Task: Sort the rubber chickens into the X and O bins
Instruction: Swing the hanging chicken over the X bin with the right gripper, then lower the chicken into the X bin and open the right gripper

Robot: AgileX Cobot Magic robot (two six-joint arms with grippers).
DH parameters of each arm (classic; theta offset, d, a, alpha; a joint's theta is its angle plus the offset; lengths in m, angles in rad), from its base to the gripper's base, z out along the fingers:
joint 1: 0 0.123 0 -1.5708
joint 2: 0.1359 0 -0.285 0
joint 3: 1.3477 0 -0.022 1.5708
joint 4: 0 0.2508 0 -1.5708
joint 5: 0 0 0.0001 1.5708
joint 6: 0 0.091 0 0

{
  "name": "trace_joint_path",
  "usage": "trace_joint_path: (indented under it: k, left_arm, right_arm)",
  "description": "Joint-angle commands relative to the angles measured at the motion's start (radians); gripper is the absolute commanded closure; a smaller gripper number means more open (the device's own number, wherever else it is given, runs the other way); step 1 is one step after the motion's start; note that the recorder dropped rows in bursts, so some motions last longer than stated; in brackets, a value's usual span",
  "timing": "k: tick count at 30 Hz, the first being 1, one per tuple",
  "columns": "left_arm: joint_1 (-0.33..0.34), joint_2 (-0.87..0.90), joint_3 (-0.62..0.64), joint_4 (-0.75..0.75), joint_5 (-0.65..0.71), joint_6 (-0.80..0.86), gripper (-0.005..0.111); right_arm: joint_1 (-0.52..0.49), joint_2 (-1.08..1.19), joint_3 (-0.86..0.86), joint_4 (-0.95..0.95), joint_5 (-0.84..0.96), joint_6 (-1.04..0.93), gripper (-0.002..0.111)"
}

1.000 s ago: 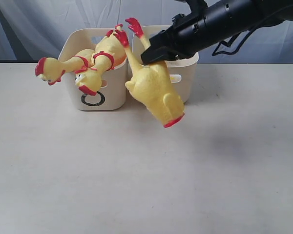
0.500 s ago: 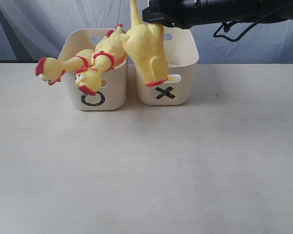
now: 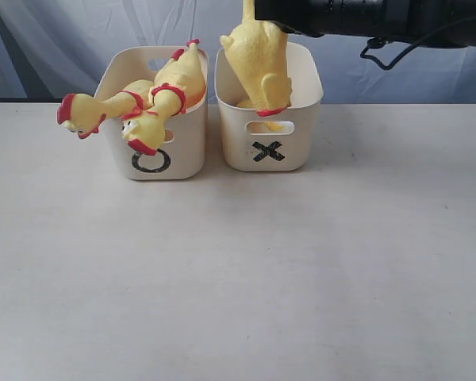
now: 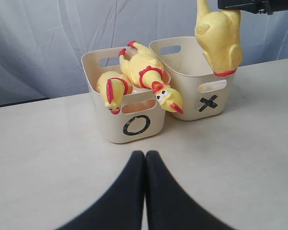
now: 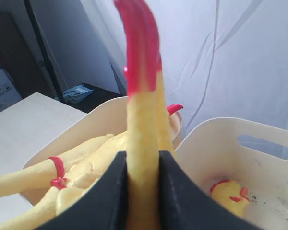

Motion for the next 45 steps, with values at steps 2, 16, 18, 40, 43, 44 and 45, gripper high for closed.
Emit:
trace_joint_path:
  k: [2,16,18,40,43,44,45]
  left_arm:
    - [0.005,-0.006,0.004,0.006,-0.004,-0.002,0.107]
    - [0.005,-0.006,0.004,0.006,-0.004,-0.002,0.107]
    - [0.005,-0.006,0.004,0.006,-0.004,-0.002,0.107]
    - [0.005,-0.006,0.004,0.004,-0.004,-0.002,0.107]
    - [0.005,-0.006,0.004,0.004,-0.004,-0.002,0.107]
    - [0.005,-0.006,0.004,0.004,-0.004,-0.002,0.107]
    - [0.005,-0.006,0.004,0.004,-0.004,-0.002,0.107]
  right_arm:
    - [-0.01,0.026,0.0,0.019,0.002,-0.042,0.109]
    - [-0.01,0.037,-0.003,0.019,-0.034,-0.118,0.109]
    - [-0.01,0.037,-0.003,0.019,-0.029,-0.118,0.109]
    - [-0.016,-0.016,-0.003,0.019,-0.022,-0.069,0.109]
    - [-0.033,-0.016,-0.008,0.019,-0.034,-0.069,0.109]
    - [-0.033,-0.016,-0.011,0.019,-0.036,-0.069,0.109]
    - [-0.035,-0.016,-0.013,0.019,-0.048,-0.069,0.109]
